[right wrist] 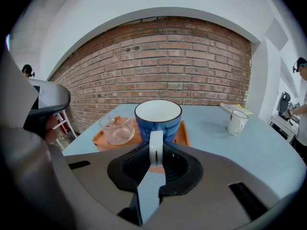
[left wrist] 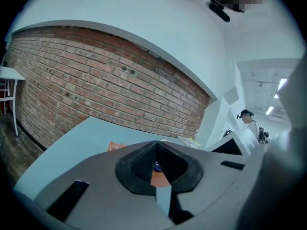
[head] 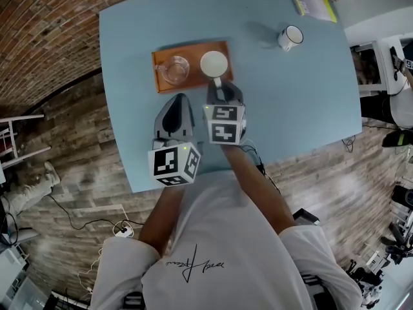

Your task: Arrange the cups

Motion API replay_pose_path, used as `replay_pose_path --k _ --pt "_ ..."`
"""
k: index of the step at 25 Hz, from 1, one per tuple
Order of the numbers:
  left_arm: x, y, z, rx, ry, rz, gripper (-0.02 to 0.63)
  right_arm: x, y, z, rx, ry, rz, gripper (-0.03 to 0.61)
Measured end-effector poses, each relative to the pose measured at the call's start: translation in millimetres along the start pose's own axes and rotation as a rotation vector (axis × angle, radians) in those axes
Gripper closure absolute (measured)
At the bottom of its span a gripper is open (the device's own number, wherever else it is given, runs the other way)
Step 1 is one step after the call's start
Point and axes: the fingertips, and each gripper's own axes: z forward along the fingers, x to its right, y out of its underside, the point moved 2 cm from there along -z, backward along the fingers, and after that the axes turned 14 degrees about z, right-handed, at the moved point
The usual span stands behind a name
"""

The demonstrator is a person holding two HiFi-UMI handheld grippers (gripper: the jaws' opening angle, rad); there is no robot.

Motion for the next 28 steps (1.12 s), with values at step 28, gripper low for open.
replay_pose_path --k 28 --pt "-4.7 -0.6 -0.9 0.009 -0.006 -0.021 0.606 -7.7 1.0 0.3 -0.019 0.069 0.093 0.515"
